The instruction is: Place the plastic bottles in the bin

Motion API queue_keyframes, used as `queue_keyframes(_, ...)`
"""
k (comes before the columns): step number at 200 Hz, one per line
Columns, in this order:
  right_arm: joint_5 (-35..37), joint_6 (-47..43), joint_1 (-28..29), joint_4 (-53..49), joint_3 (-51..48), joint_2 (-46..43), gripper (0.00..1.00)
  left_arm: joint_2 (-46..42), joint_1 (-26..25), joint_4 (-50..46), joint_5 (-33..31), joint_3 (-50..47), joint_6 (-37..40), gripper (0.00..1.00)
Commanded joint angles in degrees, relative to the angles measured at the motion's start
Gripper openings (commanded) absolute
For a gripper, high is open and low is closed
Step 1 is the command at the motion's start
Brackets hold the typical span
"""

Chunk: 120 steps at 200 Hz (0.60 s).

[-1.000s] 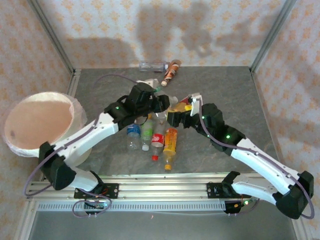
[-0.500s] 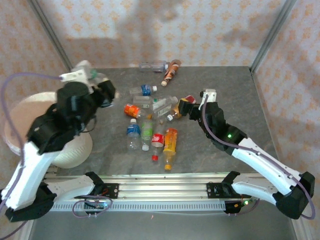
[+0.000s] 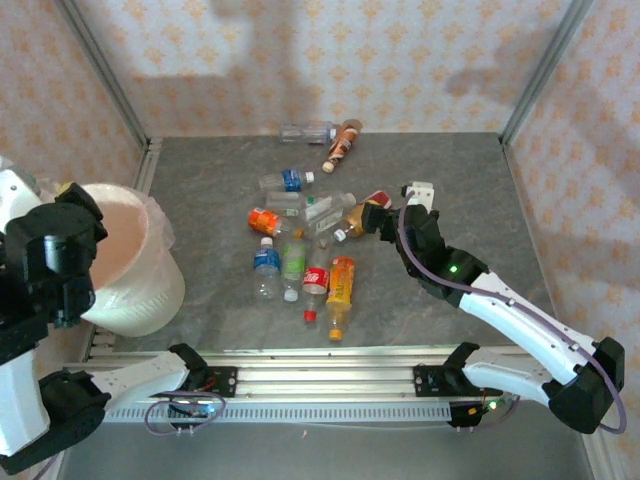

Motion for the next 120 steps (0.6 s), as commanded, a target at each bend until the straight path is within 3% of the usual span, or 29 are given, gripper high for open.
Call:
queue_keyframes(1,2.58,1.41,0.1,-2.19,-1.33,-0.95,0.99,2.0,4.66,-14.65,-9.47,-4.46,-2.4,0.48)
queue_keyframes(15,2.59,1.35,0.1,-2.32,-1.39,-1.21,0.99,2.15,11.05,-11.61,-6.76,-7.11,1.17,0.48)
queue_keyframes(25,2.58,1.05,0.1,-2.58,-1.39,-1.3,0.99,0.94,16.25,-4.64,-1.24,-10.97,7.74,0.48)
queue_keyframes(41,2.67,0.67,0.1,-2.81,-1.52,-1.47,0.99,-0.93,26.51,7.24,14.01,-20.44,15.0,0.48)
queue_keyframes(52,2.75,0.51,0.1,-3.07,-1.65,-1.89,0.99,0.91,34.24,9.92,25.45,-24.49,15.76,0.44)
queue_keyframes(59,2.78,0.55,0.1,-3.54,-1.57,-2.21,0.99,2.5,37.94,10.49,29.49,-25.89,14.9,0.42)
queue_keyframes(93,4.12,0.7,0.1,-5.96,-2.34,-4.95,0.99,0.96,50.25,19.51,35.88,-32.21,14.89,0.43)
queue_keyframes(120,5.3,0.94,0.1,-6.26,-3.25,-6.39,0.99,2.18,60.49,20.32,37.02,-35.93,18.31,0.45)
